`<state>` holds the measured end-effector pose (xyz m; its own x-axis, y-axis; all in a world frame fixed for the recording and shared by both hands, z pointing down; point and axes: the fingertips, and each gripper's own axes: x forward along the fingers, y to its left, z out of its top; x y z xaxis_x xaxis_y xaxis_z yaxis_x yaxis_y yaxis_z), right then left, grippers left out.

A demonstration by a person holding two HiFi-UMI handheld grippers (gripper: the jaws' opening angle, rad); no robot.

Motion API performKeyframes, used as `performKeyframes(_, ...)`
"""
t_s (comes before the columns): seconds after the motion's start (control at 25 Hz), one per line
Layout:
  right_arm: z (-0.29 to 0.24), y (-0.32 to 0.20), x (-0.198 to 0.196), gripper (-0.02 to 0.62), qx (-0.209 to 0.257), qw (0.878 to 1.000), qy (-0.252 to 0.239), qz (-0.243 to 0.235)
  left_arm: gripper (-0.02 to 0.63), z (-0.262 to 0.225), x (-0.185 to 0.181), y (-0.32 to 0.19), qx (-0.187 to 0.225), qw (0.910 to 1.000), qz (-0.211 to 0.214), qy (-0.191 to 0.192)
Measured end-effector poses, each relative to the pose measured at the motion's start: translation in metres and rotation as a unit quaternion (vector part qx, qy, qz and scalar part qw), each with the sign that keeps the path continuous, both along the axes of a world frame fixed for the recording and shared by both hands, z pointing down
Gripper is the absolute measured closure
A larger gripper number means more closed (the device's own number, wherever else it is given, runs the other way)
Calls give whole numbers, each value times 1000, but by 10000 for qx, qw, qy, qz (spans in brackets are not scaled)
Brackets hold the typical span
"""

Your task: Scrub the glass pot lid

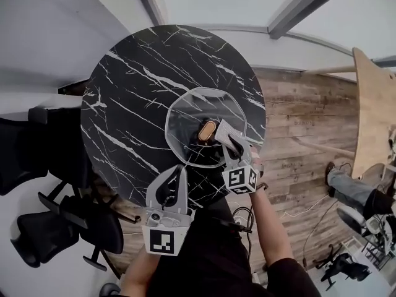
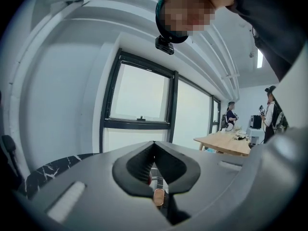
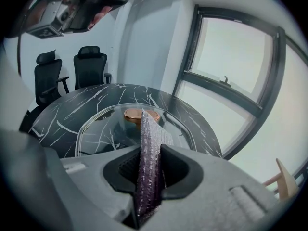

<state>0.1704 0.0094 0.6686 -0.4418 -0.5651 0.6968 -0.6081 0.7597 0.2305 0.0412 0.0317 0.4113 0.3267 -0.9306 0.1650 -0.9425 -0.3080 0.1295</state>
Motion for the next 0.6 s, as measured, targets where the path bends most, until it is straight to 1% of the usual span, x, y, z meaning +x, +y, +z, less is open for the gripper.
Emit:
performKeyframes(0.12,4,5,-1,517,68,9999,133,52,603,1,-5,3,-10,9997,230,122)
performKeyframes(0.2,6,7,-2,517,96,9997,199,139,603,3,-11,4,-8,9990,437,26)
performKeyframes(0.28,6,9,-1,518,83,9991,220,356,603,1,-18,3,22,9981,608,-75)
performKeyframes(0.48,6,15,-2,518,98,9966,265,771,603,-2,-43,0,73,9978,662,-15)
performKeyframes(0.6,7,20,-4,518,102,9948,290,973,603,0,-50,2,71,9969,788,8)
